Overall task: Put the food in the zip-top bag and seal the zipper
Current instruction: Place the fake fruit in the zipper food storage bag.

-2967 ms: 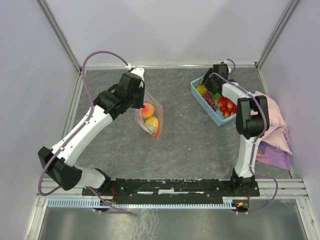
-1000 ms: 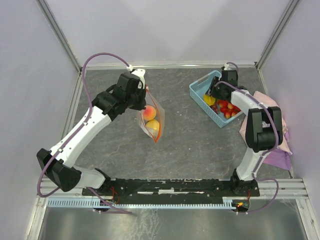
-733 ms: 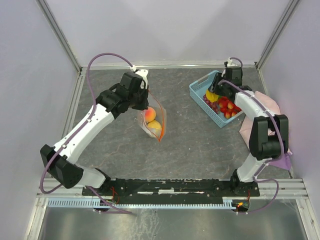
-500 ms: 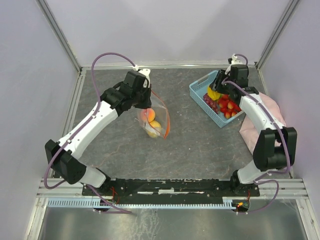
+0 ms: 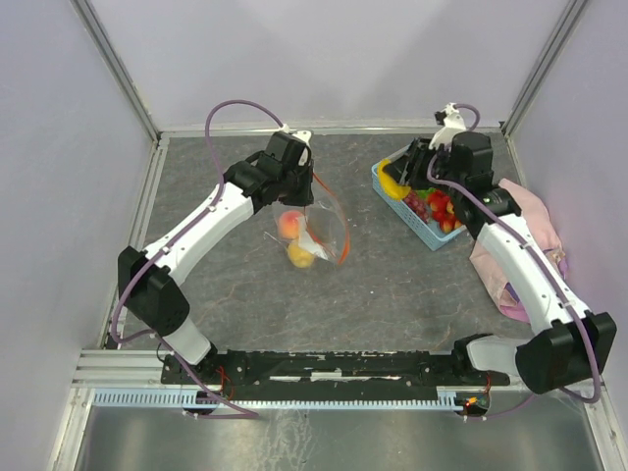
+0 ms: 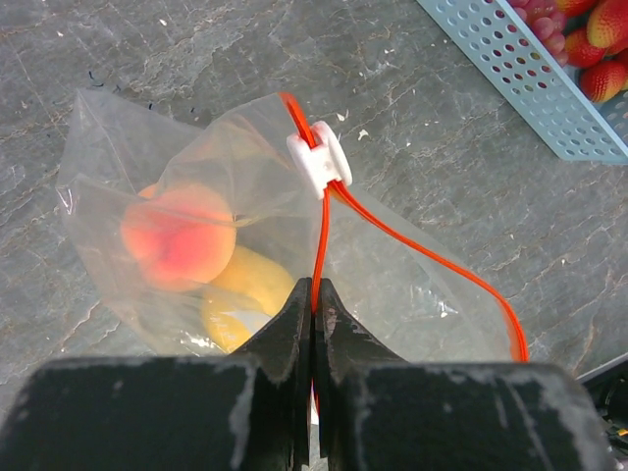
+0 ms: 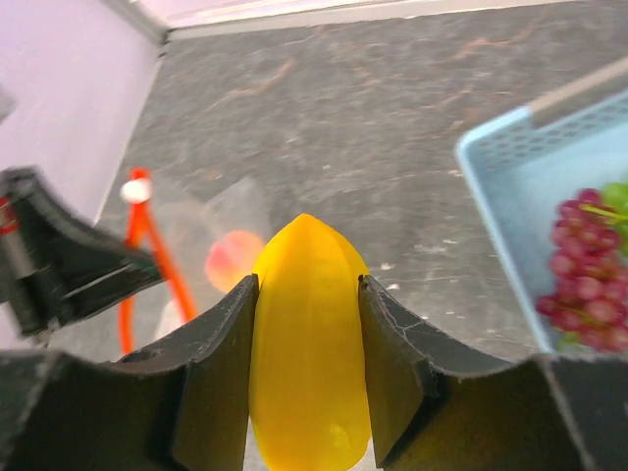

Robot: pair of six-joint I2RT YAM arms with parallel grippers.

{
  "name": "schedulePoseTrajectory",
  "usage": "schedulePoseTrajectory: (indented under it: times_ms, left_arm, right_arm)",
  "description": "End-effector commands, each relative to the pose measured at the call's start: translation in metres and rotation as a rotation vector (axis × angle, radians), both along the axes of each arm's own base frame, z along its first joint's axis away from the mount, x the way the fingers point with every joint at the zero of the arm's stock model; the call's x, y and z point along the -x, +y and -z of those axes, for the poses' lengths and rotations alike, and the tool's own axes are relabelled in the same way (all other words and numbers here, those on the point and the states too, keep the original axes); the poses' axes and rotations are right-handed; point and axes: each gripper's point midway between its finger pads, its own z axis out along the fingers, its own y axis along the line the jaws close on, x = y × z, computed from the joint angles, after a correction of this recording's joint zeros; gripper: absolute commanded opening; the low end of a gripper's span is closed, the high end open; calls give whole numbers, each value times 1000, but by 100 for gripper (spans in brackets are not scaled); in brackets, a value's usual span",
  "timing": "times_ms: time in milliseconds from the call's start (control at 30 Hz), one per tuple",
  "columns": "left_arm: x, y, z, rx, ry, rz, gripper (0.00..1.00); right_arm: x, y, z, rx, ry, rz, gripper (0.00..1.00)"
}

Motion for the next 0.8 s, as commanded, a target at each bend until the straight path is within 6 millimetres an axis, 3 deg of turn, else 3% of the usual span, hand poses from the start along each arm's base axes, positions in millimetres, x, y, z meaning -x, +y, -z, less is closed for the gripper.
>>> schedulePoseTrajectory:
  times_ms: [0,267,533,633,767]
  left_arm:
    - [-10,-16,-29,84,-48,-13,3]
    - [-8,-14,-30,67,-39,-10,3]
    - [-8,-15,-28,58,-29,-10,3]
    - [-7,-16,-28,57,-27,-4,3]
    - [-6,-12,-31,49,-34,-6,3]
  right_arm:
    - [30,41,-34,-56,-70,-129,21]
    - [70,108,-46,-128,-76,-332,22]
    - [95,158,-30,-140,-20,-485,24]
    - [92,163,-12,-109,25,-467,24]
    - [76,154,21,-30,76,-372,22]
